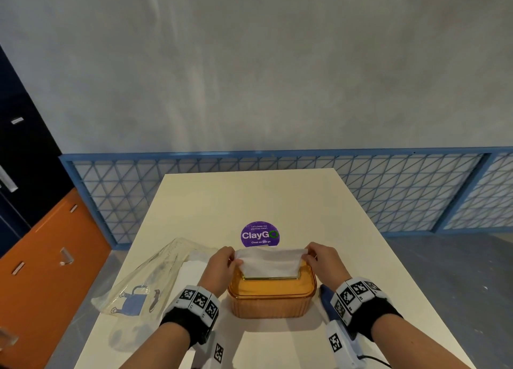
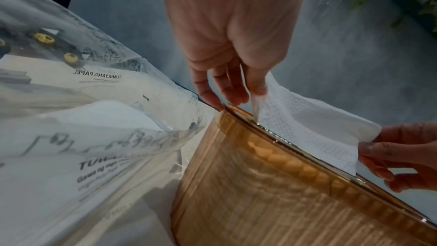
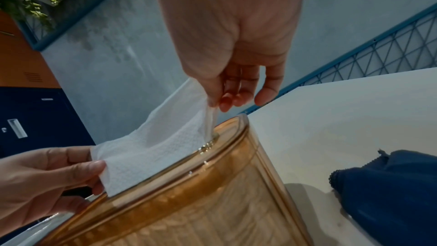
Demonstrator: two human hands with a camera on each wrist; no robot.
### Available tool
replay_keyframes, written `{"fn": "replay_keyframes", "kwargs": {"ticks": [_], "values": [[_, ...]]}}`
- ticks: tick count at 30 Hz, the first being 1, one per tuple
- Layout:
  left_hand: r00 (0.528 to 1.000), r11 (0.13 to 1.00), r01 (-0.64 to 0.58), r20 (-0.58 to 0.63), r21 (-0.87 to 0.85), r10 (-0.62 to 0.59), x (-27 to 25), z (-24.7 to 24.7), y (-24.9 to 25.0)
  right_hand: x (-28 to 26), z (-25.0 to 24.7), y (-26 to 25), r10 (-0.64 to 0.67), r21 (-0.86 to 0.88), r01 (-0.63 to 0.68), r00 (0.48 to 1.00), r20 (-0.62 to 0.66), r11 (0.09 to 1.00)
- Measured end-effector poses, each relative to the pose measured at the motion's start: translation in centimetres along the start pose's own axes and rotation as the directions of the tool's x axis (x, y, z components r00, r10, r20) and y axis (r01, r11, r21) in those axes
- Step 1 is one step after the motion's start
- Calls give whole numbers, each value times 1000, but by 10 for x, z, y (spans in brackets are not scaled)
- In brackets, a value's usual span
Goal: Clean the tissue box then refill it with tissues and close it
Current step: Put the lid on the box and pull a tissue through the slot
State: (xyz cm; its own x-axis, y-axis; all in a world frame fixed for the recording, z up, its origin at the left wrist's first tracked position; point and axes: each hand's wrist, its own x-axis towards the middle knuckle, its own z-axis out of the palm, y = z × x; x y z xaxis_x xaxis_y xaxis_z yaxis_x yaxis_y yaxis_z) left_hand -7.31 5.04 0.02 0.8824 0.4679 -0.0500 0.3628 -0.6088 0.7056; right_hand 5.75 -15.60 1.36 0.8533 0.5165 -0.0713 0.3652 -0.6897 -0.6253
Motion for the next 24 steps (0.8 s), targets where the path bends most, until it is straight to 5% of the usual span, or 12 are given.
{"fn": "replay_keyframes", "kwargs": {"ticks": [7, 13, 24], "values": [[994, 997, 12, -103, -81, -20, -7, -3, 0, -6, -1, 3, 20, -6, -21, 1000, -22, 1000], [970, 952, -131, 234, 276, 66, -30, -2, -18, -29, -6, 19, -11, -25, 23, 917, 399, 999], [979, 946, -61, 204, 317, -5, -7, 3, -6, -8, -6, 8, 67, -150, -10, 923, 378, 989]]}}
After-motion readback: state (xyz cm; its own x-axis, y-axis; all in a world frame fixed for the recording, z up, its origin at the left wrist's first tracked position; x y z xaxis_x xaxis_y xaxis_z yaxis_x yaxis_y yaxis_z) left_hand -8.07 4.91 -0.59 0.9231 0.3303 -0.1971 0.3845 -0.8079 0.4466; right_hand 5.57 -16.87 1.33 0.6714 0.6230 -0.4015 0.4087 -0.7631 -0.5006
